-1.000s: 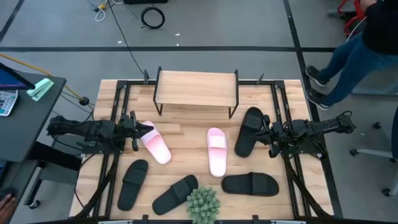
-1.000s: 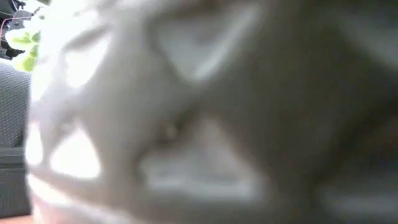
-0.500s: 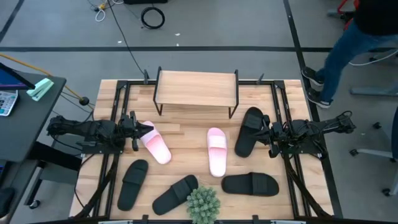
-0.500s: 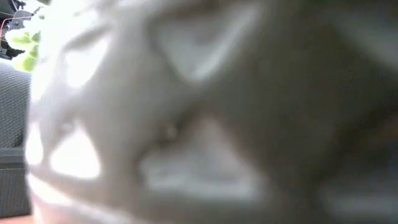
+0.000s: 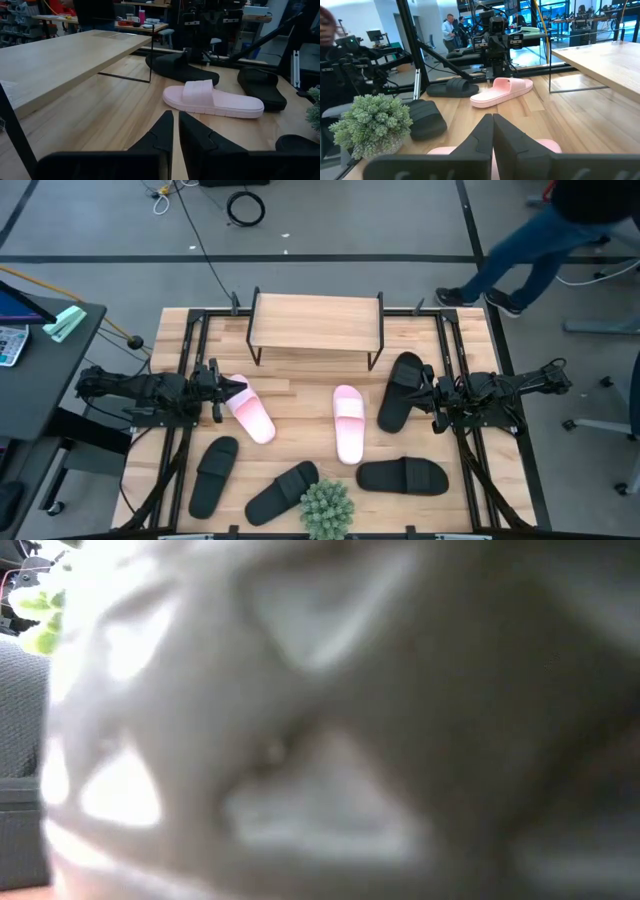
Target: Pick and place slides into the shelf
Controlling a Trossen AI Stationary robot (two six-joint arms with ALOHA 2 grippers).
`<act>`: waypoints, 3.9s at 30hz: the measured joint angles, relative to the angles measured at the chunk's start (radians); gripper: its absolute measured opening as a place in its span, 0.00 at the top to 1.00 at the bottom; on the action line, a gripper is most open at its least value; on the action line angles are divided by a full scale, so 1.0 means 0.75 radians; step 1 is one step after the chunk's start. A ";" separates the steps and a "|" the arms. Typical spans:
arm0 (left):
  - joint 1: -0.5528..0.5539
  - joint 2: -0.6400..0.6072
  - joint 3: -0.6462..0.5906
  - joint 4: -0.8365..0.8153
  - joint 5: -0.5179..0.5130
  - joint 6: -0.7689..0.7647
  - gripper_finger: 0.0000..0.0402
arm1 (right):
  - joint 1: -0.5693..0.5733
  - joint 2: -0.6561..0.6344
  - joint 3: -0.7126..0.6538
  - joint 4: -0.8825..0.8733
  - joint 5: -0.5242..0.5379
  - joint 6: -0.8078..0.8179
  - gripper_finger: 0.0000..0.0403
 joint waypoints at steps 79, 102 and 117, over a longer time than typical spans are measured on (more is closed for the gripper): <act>0.001 0.000 0.033 0.222 -0.024 -0.256 0.89 | 0.000 0.000 0.000 0.000 0.000 0.000 0.97; -0.001 0.961 1.100 -0.874 -0.065 -0.220 0.62 | 0.000 0.000 0.000 0.000 0.000 0.000 0.97; -0.232 1.420 1.096 -1.032 0.675 -0.434 0.63 | -0.001 0.000 0.000 0.001 0.024 -0.141 0.97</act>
